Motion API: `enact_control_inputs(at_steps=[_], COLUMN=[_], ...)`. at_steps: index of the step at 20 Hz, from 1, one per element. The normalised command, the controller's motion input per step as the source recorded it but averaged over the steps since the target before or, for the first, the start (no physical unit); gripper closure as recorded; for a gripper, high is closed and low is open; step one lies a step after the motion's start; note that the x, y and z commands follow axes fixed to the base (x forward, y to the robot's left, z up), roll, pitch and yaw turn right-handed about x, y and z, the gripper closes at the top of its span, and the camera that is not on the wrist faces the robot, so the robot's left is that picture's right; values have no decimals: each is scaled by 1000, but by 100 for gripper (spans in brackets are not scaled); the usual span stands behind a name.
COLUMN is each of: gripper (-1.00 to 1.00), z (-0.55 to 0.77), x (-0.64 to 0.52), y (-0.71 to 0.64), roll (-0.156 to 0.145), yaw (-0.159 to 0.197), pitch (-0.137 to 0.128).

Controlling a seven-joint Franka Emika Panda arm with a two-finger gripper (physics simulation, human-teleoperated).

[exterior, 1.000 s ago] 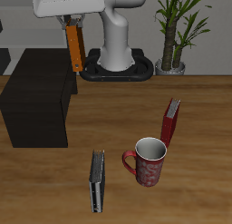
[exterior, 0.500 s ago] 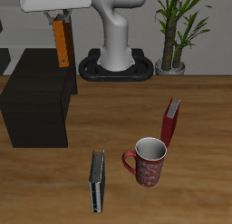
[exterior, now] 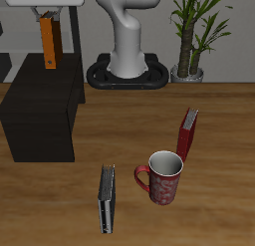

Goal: Place the orange book upright on top of the shelf

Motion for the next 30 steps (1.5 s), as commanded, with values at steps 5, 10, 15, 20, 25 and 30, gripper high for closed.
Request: enact_control_inputs(at_steps=[5, 10, 15, 20, 25, 30], gripper=[100, 100, 100, 100, 100, 100], z=[46, -37, -134, -207, -208, -255], x=[-13, 38, 36, 62, 43, 75], y=[-283, -162, -45, -30, -55, -28], roll=[-11, 7, 4, 9, -20, -18], yaw=[-3, 10, -7, -38, -6, -16], pitch=[7, 1, 11, 19, 11, 36])
